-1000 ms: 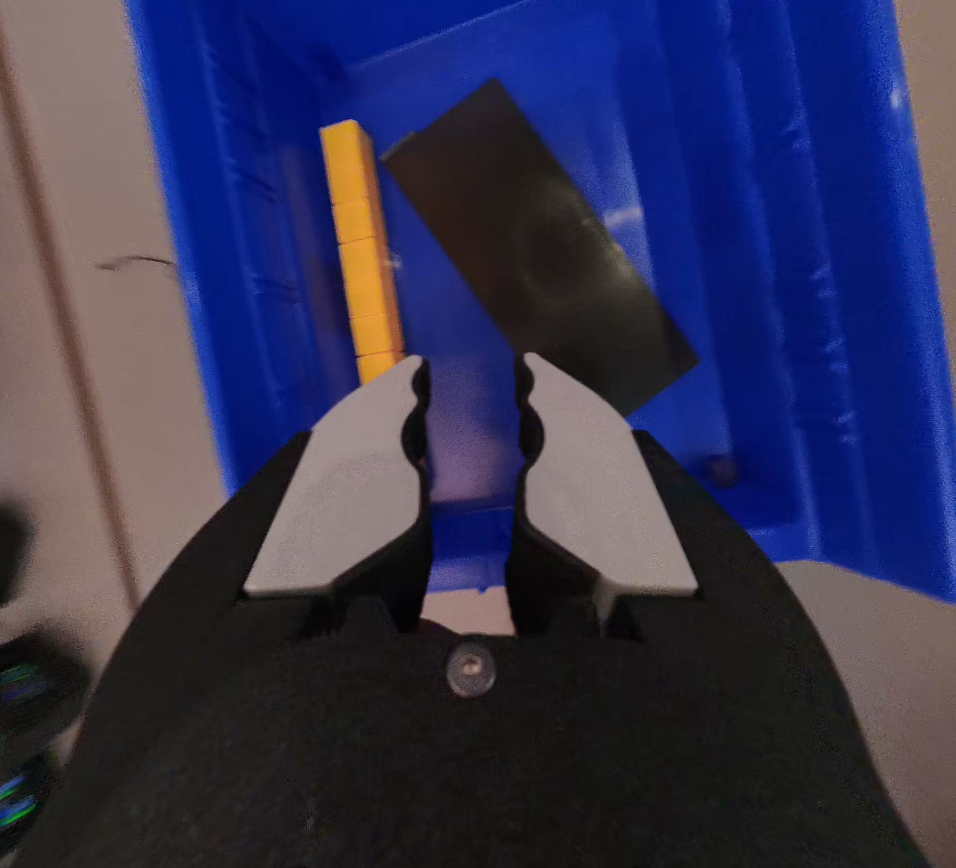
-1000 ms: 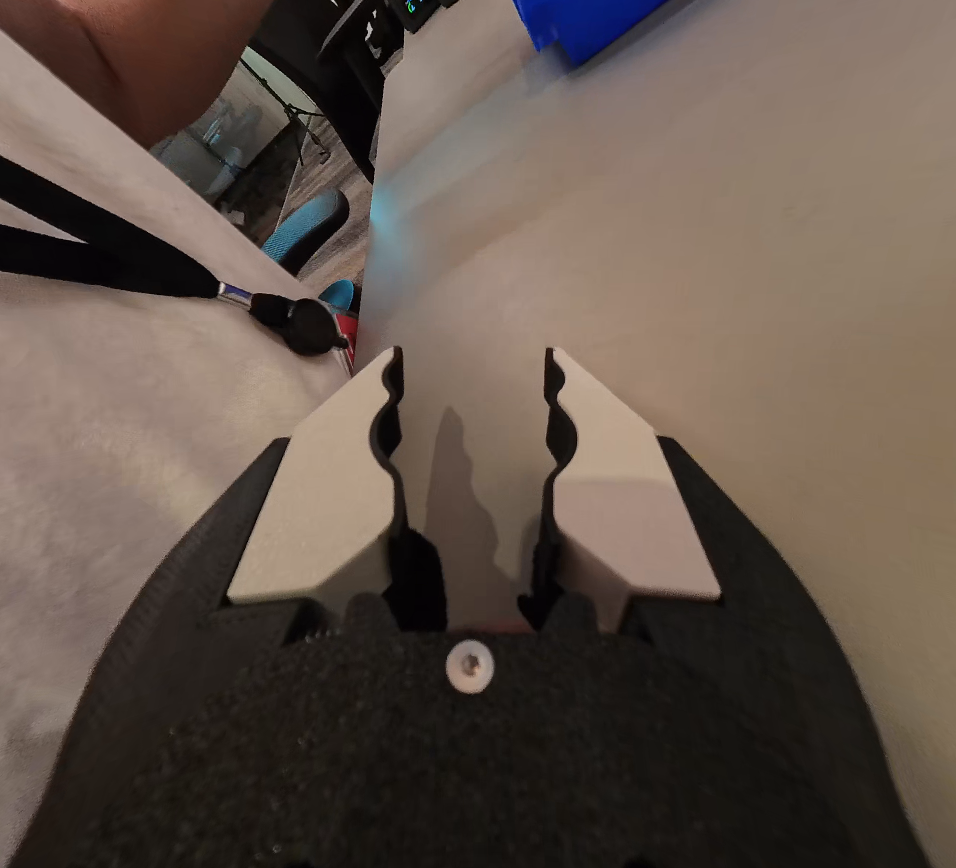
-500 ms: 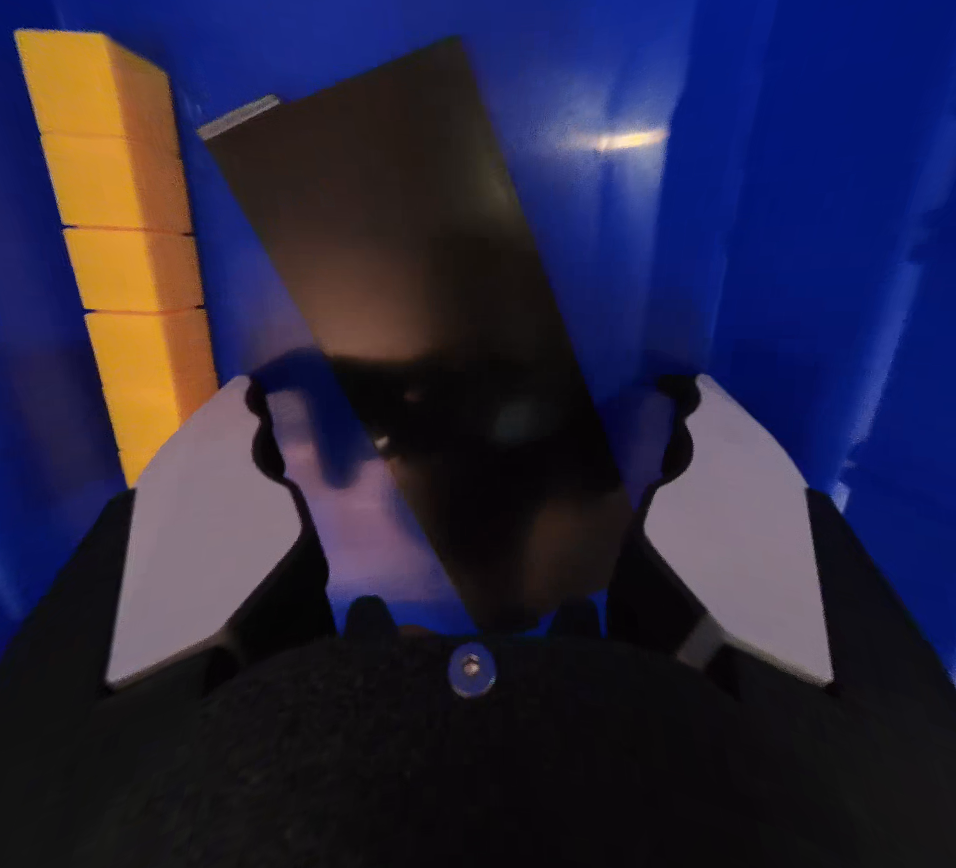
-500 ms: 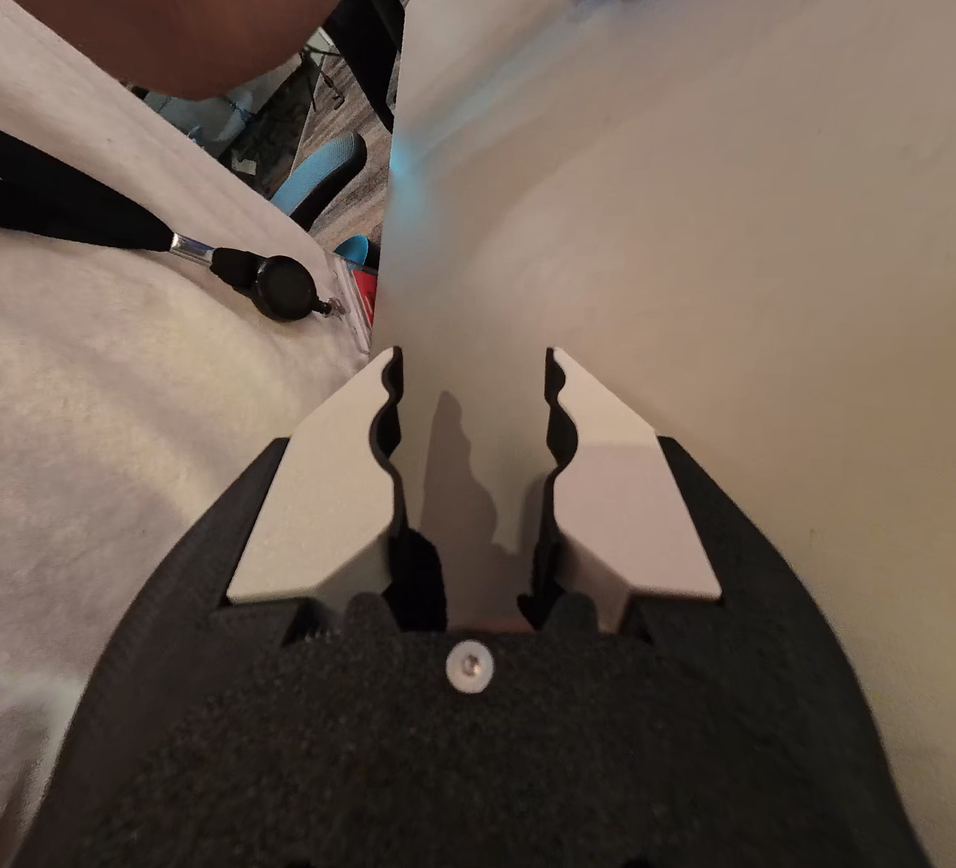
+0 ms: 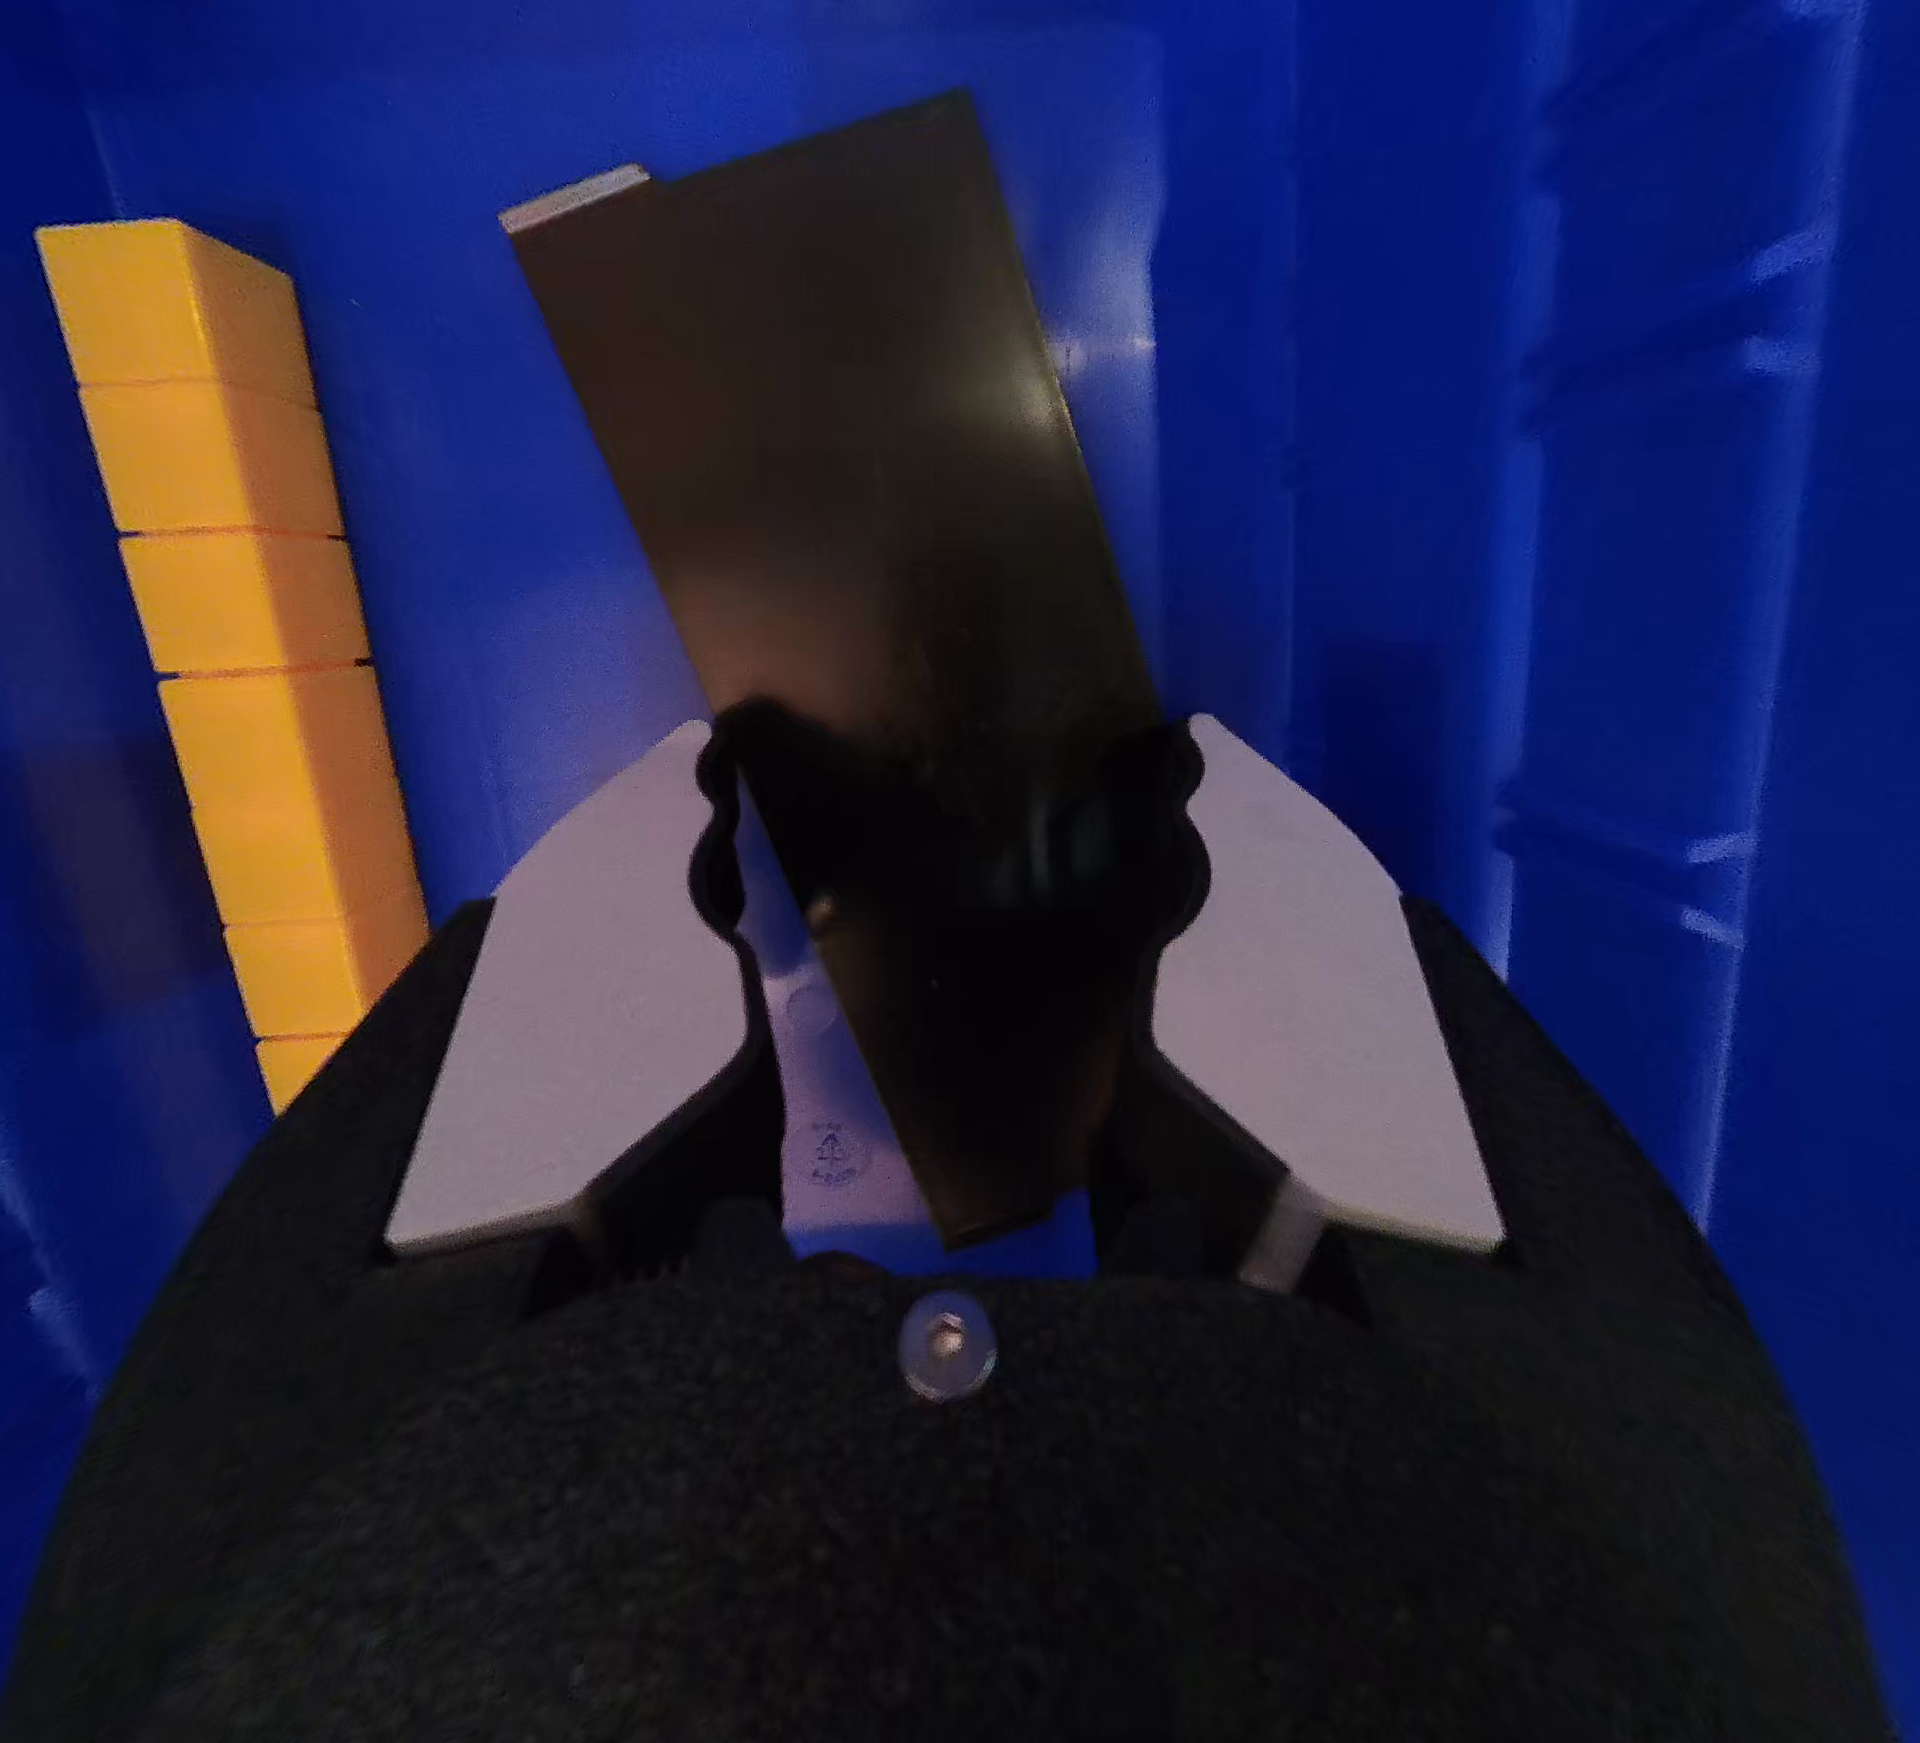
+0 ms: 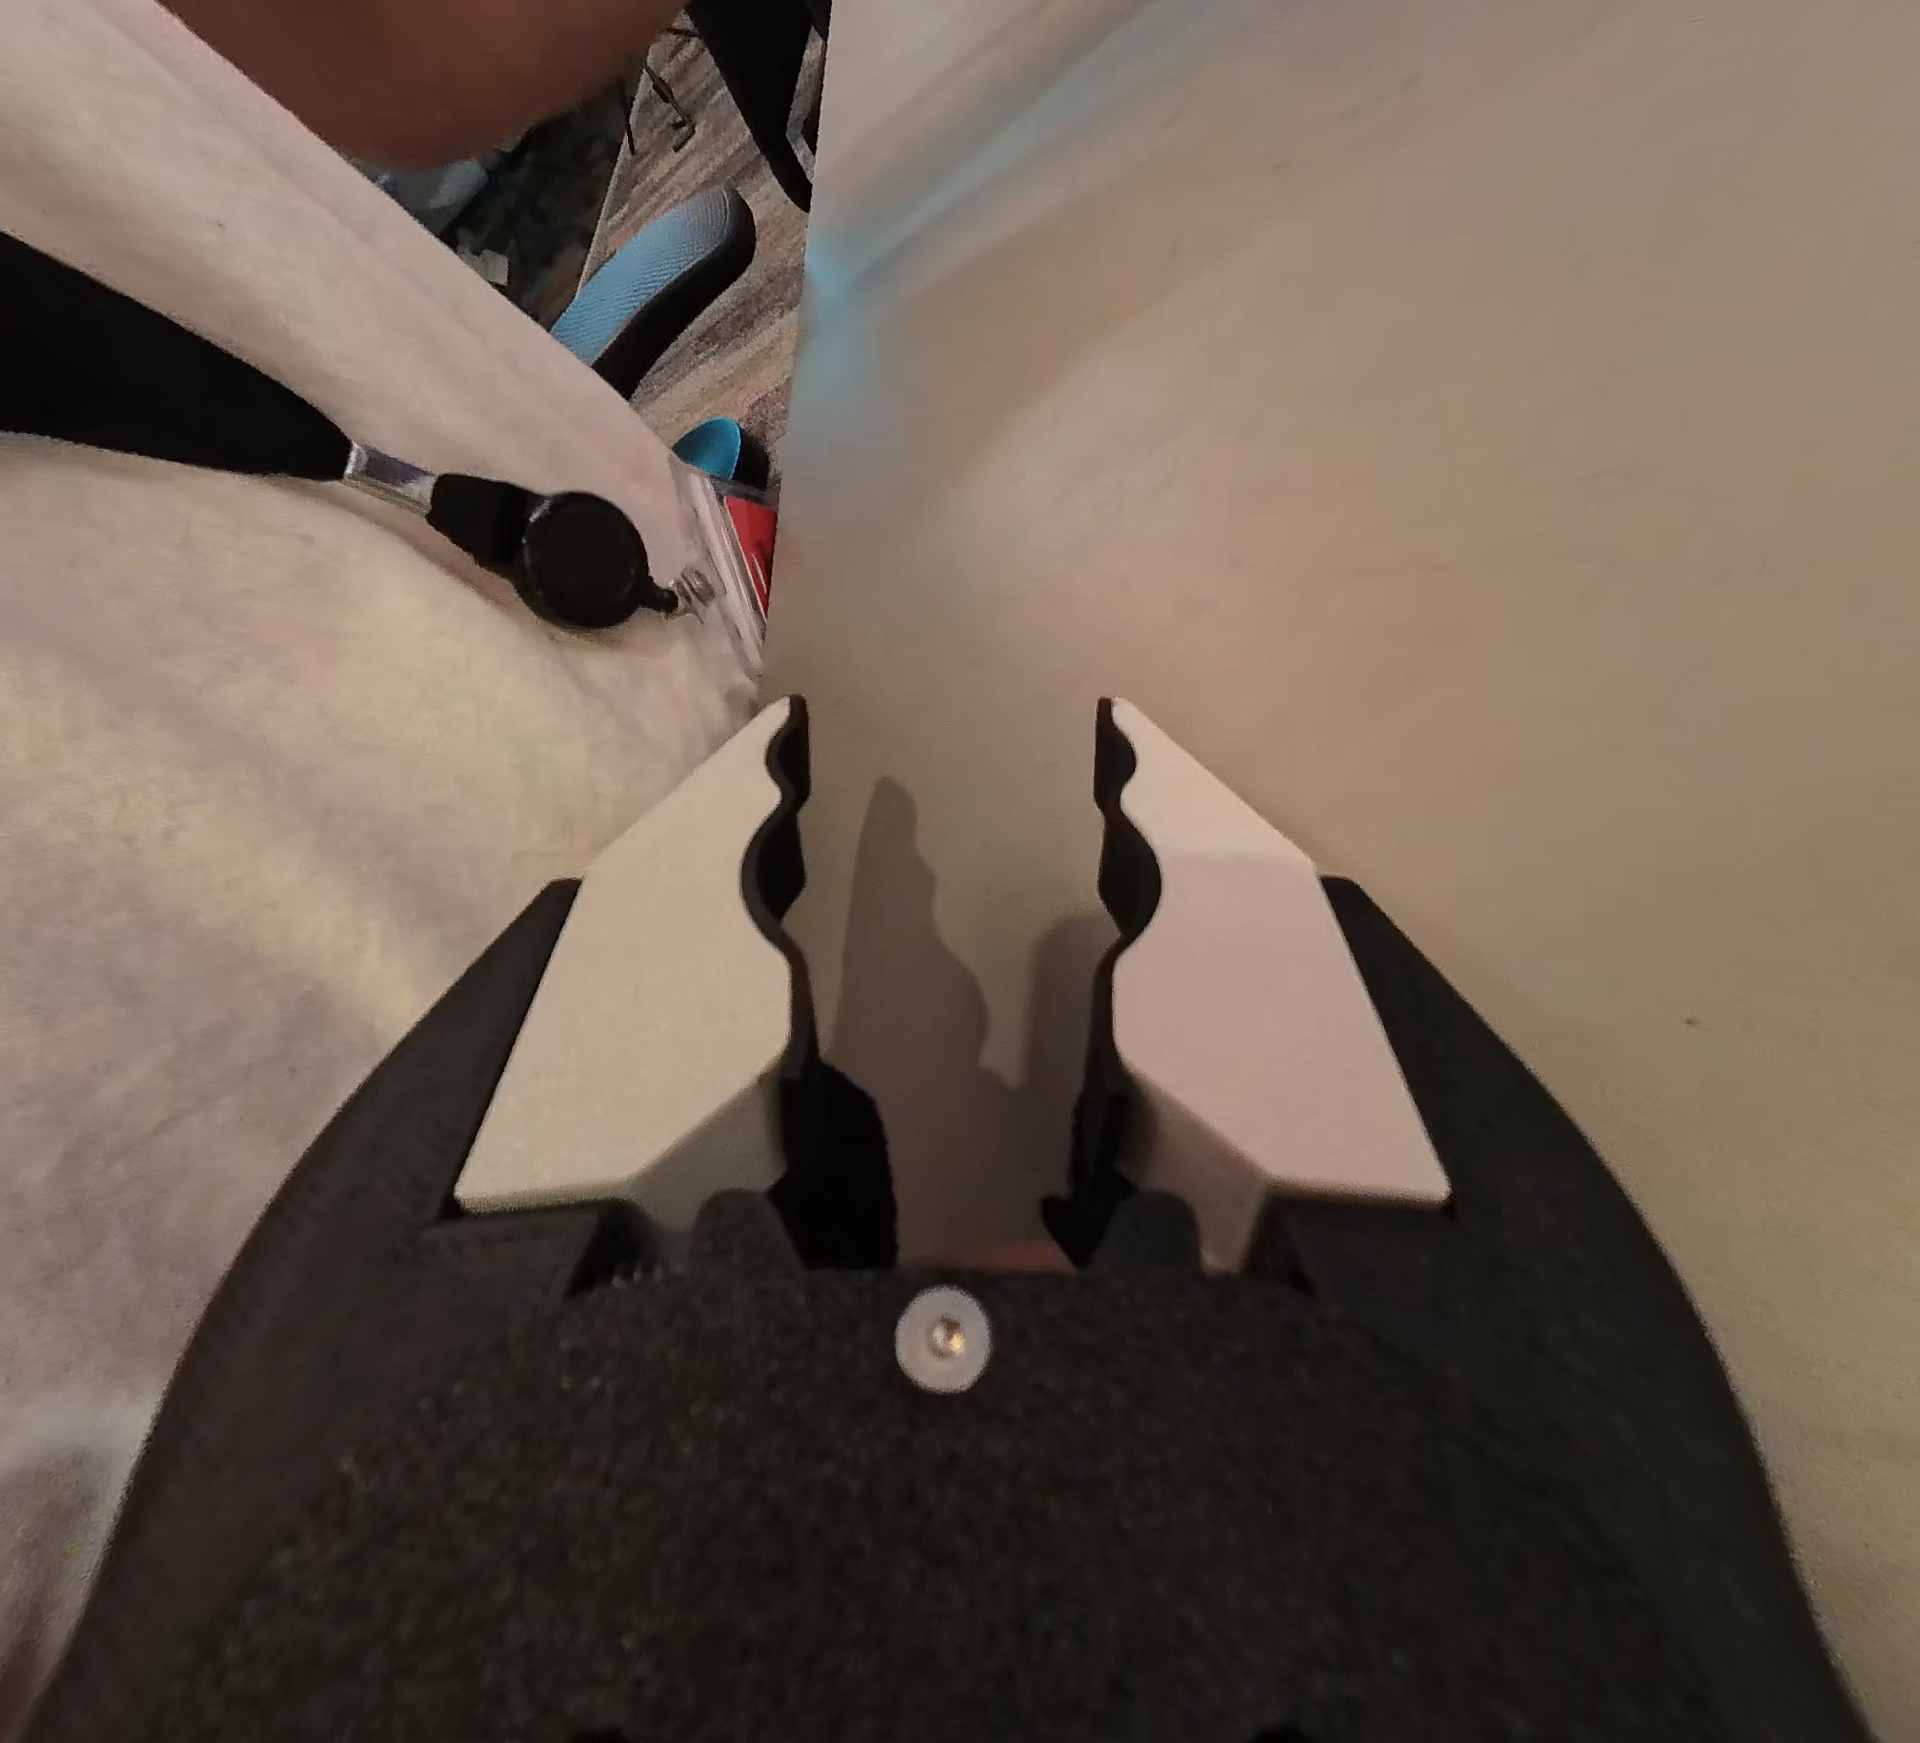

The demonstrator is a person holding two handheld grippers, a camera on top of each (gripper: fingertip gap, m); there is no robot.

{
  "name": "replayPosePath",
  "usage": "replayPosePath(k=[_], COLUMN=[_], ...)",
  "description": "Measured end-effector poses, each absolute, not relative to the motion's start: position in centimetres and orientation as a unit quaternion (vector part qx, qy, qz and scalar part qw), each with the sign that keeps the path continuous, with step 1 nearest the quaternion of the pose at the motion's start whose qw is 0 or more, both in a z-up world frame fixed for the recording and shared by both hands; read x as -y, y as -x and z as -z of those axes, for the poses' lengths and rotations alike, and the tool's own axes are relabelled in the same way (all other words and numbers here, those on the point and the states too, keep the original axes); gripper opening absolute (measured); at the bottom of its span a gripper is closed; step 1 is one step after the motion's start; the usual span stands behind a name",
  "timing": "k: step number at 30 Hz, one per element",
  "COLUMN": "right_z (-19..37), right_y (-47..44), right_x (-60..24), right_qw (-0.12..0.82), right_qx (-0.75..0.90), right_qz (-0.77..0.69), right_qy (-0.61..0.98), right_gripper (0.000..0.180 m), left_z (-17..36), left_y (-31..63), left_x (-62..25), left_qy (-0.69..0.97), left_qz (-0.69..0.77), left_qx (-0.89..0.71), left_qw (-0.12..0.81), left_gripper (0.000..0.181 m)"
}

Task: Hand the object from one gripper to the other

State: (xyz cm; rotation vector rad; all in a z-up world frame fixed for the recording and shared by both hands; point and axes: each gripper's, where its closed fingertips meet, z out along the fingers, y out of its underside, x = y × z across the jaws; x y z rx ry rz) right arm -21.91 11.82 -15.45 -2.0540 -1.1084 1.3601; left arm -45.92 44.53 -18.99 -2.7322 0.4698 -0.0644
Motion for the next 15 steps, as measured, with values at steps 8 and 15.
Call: replayPosePath(k=[8, 15], right_z=[14.7, 14.3], right_y=[22.0, 22.0], right_x=[-12.2, -12.7], right_qw=[0.225, 0.233], right_qx=[0.387, 0.377], right_qz=[-0.508, -0.515], right_qy=[0.736, 0.733], right_gripper=[0.054, 0.054], left_z=[17.4, 11.2], left_y=[47.7, 50.0], left_x=[-44.7, -45.3], left_qy=[0.951, 0.899], left_qz=[-0.069, -0.188], left_qx=[-0.206, -0.273], left_qw=[0.220, 0.286], left_gripper=[0.078, 0.078])
